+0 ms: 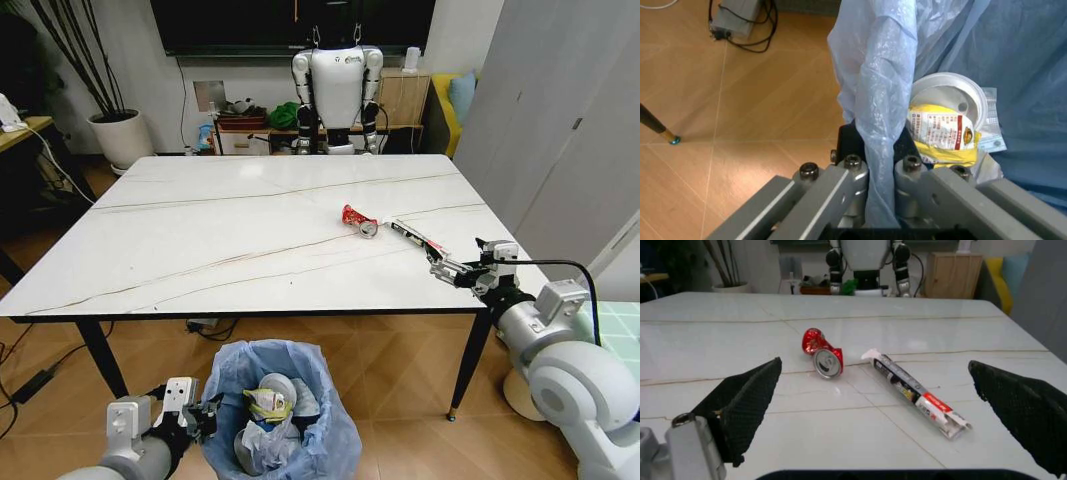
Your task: Pick up the trash bin and place the trash from the table into it.
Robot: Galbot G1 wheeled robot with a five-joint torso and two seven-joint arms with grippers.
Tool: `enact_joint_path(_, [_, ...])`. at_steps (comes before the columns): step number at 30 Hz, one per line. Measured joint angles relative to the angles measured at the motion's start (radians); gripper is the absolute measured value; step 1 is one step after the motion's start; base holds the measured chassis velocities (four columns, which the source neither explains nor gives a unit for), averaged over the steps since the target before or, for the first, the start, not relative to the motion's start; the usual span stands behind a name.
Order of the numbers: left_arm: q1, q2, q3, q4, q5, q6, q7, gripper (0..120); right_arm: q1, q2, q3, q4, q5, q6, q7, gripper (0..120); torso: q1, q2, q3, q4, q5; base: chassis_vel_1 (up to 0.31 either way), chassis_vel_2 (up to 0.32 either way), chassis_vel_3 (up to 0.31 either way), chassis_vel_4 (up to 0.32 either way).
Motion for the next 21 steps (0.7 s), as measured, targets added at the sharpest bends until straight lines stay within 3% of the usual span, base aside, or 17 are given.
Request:
enact_joint_path(7, [-0.002,0.005,0.001,0.0,0.0,0.0,0.007,0,0.235,-0.099,-0.124,-0.194,0.211,-0.055,-0.019,100,0.0,0.0,0.0,0.0001,0.0003,0.0,0.0,0.0,0.0])
enact_joint_path(21, [-0.004,-0.002,0.001,0.0,0.001,0.0,0.012,0,0.577,-0.156,-0.329,-0.537,0.249,-0.152,-0.196,100,0.0,0.0,0.0,0.0003,0.0001,0.0,0.0,0.0,0.0])
